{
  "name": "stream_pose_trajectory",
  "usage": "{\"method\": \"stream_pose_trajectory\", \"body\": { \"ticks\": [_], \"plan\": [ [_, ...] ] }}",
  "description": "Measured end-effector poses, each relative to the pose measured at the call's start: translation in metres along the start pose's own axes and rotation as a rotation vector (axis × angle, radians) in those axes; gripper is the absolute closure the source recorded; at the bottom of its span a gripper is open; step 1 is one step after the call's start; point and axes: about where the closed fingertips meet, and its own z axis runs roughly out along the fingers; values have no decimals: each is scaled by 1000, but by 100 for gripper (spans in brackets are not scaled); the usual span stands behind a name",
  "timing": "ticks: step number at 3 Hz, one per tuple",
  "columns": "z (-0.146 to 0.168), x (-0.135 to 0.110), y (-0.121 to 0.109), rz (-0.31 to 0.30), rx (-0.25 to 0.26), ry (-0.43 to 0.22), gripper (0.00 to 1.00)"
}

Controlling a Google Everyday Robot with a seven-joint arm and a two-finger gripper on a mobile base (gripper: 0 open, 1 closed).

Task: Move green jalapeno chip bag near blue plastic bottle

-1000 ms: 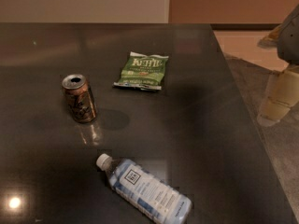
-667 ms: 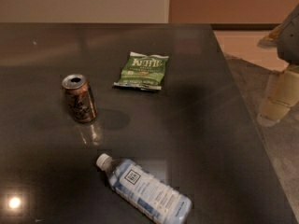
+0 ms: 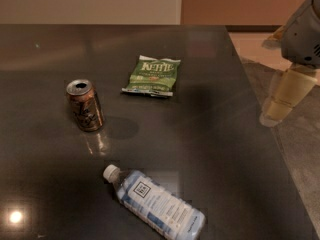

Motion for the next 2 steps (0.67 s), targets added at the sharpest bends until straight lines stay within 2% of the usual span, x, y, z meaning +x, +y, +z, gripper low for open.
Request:
{"method": "stream_pose_trajectory", "body": {
  "ticks": [2],
  "plan": [
    [33,-43,-20,-30,-30,-118,0]
  ]
}}
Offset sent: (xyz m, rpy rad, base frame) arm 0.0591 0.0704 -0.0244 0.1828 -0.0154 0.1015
